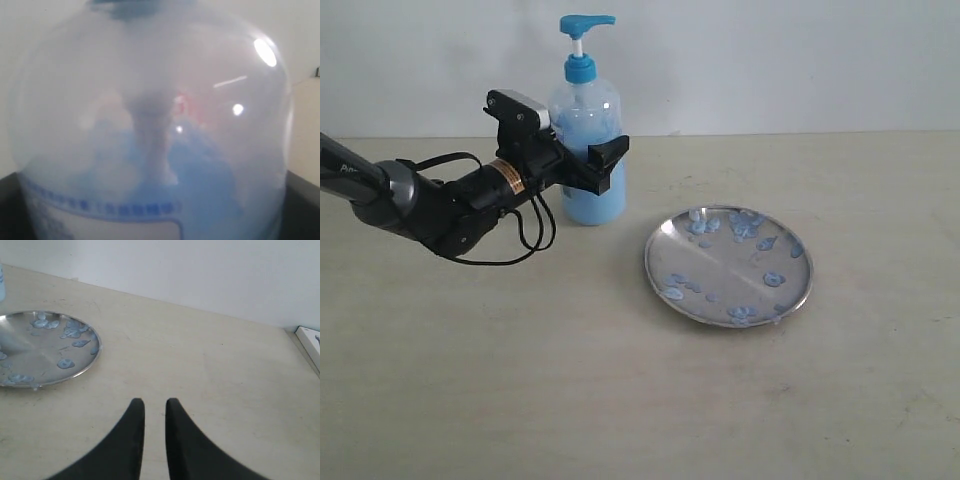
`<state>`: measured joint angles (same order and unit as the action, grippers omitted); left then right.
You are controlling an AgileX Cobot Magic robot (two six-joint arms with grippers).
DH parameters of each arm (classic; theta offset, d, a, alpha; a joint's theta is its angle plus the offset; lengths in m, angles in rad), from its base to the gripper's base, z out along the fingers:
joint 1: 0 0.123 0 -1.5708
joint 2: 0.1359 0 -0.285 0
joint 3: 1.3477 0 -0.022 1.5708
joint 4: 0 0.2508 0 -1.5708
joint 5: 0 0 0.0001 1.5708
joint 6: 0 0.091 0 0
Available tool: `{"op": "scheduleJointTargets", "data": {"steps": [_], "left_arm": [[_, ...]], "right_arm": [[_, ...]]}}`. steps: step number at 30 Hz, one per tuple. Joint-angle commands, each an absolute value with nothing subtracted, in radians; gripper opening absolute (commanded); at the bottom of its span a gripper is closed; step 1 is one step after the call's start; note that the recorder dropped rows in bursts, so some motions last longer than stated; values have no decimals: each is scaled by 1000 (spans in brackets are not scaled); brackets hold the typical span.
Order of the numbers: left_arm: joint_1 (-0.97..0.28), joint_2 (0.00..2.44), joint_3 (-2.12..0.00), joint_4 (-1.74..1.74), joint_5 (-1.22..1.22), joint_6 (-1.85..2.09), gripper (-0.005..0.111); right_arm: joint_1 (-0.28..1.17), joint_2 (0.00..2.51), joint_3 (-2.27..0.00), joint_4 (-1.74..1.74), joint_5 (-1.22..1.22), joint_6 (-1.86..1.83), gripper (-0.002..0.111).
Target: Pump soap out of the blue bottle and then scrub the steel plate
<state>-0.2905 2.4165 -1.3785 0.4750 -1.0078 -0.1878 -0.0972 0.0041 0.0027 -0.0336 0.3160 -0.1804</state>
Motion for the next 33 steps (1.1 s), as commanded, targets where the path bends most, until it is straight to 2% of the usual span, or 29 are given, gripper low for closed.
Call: {"op": "scheduleJointTargets", "data": {"steps": [1, 11, 29, 33], "left_arm": [[-288, 2418, -1380, 481, -949, -178, 4], [-288, 2398, -1380, 731, -872, -147, 4], [-288, 2299, -1380, 960, -738, -149, 4], [-291, 2298, -1380, 1022, -736, -157, 4]], "right_arm": [[-100, 0, 0, -35, 303, -183, 5], [-100, 0, 0, -35, 303, -183, 5], [-100, 0, 0, -34, 296, -183, 5], [-100, 0, 0, 201, 152, -103, 5]]}}
